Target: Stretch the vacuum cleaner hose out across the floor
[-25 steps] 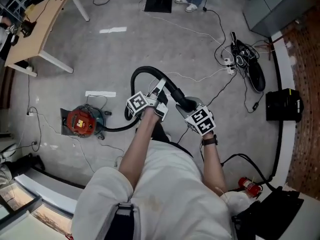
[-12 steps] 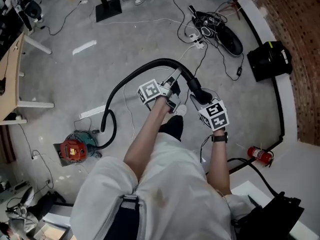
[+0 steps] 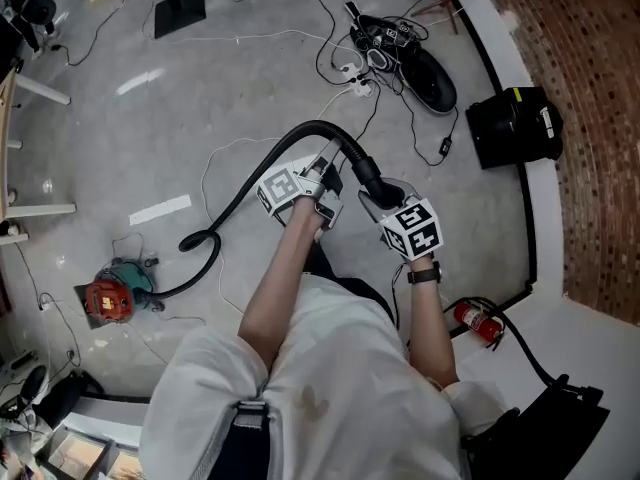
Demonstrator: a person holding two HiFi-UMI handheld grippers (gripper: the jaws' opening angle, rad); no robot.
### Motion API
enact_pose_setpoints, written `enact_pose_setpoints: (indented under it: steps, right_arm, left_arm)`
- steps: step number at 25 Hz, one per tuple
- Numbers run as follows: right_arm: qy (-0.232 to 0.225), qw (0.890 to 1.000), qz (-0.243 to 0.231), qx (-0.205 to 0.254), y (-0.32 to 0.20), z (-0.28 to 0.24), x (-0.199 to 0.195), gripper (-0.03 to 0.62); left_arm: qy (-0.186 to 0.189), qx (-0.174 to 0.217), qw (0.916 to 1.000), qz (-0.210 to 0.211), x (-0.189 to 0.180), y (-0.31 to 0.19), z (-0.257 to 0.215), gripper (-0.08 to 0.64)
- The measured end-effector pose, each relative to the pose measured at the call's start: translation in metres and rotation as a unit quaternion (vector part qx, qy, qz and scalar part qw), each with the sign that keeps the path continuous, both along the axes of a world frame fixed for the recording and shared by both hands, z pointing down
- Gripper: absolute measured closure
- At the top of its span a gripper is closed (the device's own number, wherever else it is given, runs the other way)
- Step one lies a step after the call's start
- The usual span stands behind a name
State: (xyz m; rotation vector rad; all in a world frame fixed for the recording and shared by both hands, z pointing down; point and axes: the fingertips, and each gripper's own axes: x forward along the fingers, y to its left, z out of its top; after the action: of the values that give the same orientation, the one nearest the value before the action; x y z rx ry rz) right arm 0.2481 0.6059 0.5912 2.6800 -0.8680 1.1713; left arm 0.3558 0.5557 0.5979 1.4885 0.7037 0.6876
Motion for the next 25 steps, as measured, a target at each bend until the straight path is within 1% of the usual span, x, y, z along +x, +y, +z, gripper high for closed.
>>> enact_pose_setpoints:
  steps: [3,6,10,13,15,17,19,20,21,23,25]
  right_arm:
    - [-0.002,1.0,-0.019,0.024,0.028,0.005,-0.01,0.443]
    - [0.0,0.997,-0.054,0.049,0.059,0.003,-0.02,0.443]
    - [0.01,0.99,-0.126,0.065,0.127,0.001,-0.036,0.442]
    - [0.002,0.983,-0.163,0.081,0.18,0.0,-0.064,0.442]
    - [-0.003,0.981,-0.169,0.095,0.202,-0.003,-0.082,0.442]
    - [0.002,0.981,-0.163,0.108,0.216,-0.01,-0.097,0.439]
    - [0.004,0.979,-0.148,0.139,0.236,-0.018,-0.097,0.439]
    - [-0.002,0.978,-0.14,0.155,0.249,-0.019,-0.092,0.439]
    - [-0.006,0.978,-0.137,0.159,0.262,-0.018,-0.085,0.439]
    - [-0.003,0.98,-0.144,0.139,0.284,-0.013,-0.071,0.439]
    - [-0.004,0.981,-0.141,0.13,0.299,-0.008,-0.062,0.437]
  left_arm:
    - [-0.001,0.02,0.9998,-0.004,-0.011,0.026,0.003,0.397]
    - [0.013,0.044,0.9988,-0.016,-0.024,0.051,-0.002,0.4]
    - [0.034,0.073,0.9938,-0.076,-0.048,0.103,-0.01,0.402]
    - [0.028,0.073,0.9894,-0.122,-0.082,0.149,-0.013,0.403]
    - [0.021,0.074,0.9877,-0.136,-0.103,0.167,-0.014,0.417]
    - [0.031,0.082,0.9864,-0.139,-0.119,0.181,-0.019,0.417]
    - [0.043,0.081,0.9846,-0.149,-0.12,0.201,-0.025,0.422]
    - [0.045,0.084,0.9832,-0.156,-0.116,0.212,-0.027,0.459]
    - [0.045,0.091,0.9815,-0.162,-0.11,0.222,-0.026,0.522]
    - [0.044,0.1,0.9794,-0.17,-0.097,0.237,-0.021,0.531]
    - [0.039,0.095,0.9801,-0.17,-0.089,0.245,-0.011,0.531]
